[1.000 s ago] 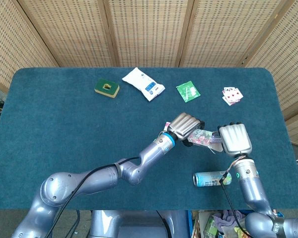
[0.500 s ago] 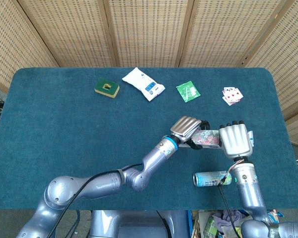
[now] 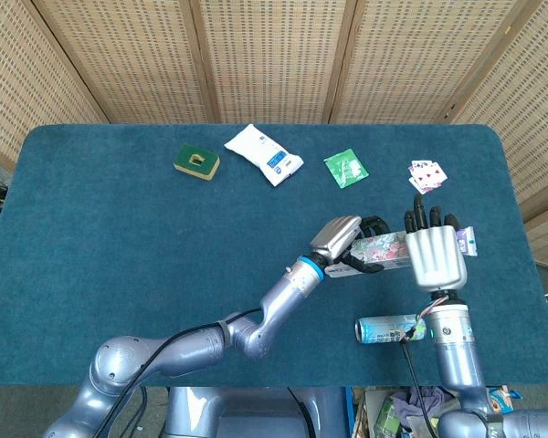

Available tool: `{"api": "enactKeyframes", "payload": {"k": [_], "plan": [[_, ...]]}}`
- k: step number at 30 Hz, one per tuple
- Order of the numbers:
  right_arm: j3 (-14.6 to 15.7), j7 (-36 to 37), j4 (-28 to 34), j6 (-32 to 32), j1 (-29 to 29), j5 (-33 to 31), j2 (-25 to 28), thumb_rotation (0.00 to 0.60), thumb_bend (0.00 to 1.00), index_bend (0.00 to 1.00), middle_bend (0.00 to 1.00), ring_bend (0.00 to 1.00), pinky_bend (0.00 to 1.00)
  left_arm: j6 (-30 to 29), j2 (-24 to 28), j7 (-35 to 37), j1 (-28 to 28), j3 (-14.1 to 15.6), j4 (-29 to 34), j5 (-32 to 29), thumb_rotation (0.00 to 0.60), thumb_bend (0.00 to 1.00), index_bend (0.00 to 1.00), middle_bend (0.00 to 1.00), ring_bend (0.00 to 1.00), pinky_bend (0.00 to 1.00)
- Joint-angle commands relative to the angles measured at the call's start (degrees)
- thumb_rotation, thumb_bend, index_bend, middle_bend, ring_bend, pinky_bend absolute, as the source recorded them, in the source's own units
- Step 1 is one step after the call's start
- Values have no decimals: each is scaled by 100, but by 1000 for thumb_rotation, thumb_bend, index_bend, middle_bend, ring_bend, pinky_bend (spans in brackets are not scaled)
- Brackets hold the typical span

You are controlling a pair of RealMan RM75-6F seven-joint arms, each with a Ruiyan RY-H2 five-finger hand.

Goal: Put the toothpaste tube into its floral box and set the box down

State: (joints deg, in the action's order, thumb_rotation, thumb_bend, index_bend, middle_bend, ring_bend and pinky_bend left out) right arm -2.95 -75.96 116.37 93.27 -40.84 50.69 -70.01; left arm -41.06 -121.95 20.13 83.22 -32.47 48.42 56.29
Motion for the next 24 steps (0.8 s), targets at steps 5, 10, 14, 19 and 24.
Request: {"api": "enactKeyframes", "payload": {"k": [5, 10, 14, 19, 24], "plan": [[-4, -321, -98, 580, 161, 415, -179, 600, 55, 0, 0, 38, 239, -309, -494, 1260, -7, -82, -735, 659, 600, 342, 527, 495, 435, 446], [-37, -309, -130, 780, 296, 603, -114, 600, 5, 0, 0, 0, 4, -352, -710, 1949, 93, -96, -1175, 889, 600, 344, 527, 495, 435, 446], [-65, -146, -125, 883, 423, 763, 28, 600, 1, 0, 0, 0, 0, -329, -806, 2287, 176, -59, -1404, 990, 600, 346, 527, 495, 435, 446], [-165, 192, -169, 932, 595, 838, 276, 600, 1, 0, 0, 0, 0, -391, -806, 2579, 204, 55, -1511, 1029, 600, 346, 527, 495, 435, 446], [-286, 972, -622, 545, 789, 697, 628, 600, 1, 0, 0, 0, 0, -747, -732, 2946, 42, 181, -1609, 1275, 600, 348, 527, 495, 435, 446]]}}
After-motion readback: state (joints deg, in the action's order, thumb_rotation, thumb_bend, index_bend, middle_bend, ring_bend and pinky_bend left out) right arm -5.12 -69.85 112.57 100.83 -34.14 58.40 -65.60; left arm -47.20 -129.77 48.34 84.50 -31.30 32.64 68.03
